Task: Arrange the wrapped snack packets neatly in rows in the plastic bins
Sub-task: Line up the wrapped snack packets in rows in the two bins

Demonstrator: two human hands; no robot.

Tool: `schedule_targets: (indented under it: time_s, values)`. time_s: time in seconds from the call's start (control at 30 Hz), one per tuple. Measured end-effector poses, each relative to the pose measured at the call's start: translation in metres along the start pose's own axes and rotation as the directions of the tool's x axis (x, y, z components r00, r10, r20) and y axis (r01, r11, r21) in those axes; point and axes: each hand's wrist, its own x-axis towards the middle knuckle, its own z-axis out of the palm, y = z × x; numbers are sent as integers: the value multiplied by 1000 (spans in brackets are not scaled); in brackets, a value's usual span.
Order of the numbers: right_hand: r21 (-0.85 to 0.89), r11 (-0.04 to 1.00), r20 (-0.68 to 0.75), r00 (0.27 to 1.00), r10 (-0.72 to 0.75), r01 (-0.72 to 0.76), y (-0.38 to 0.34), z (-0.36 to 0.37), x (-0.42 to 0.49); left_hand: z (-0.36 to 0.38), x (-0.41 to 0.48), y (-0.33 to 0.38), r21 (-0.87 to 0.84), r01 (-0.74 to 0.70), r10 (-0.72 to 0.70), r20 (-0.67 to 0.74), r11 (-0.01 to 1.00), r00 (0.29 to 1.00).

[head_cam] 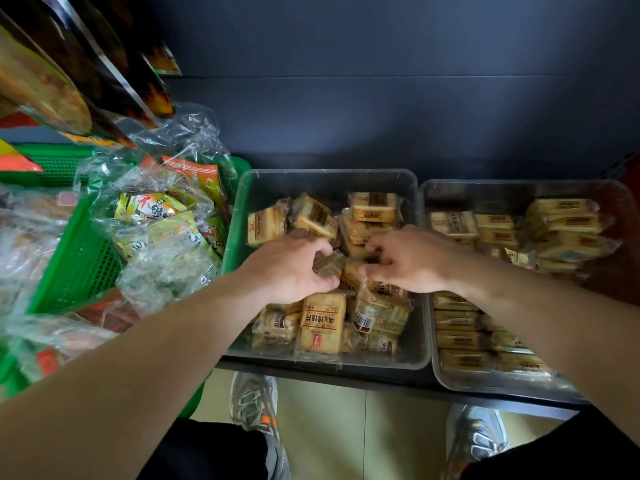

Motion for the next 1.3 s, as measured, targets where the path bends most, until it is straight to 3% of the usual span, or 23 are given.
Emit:
schedule_targets:
  time_s: [0.27,0.47,0.67,0.93,1.13,1.3]
  values:
    - [62,997,237,970,-49,35,-3,7,-7,12,-9,-8,-8,-41,42,236,999,971]
    - [-12,998,165,984,-62,65,-3,19,-4,17,-6,0,-52,34,-23,196,998,980]
    - [15,997,148,986,-81,80,0,16,-3,18,-6,-1,-93,-24,37,143,995,989]
    - [135,989,137,988,-74,55,7,4,-10,13,10,0,-74,-24,41,243,997,969]
    - [64,988,153,977,-147,138,6,9,-13,7,18,5,21,-36,28,302,999,953]
    - [86,990,100,987,-122,114,12,-2,-16,8,8,10,-19,-76,78,273,997,959]
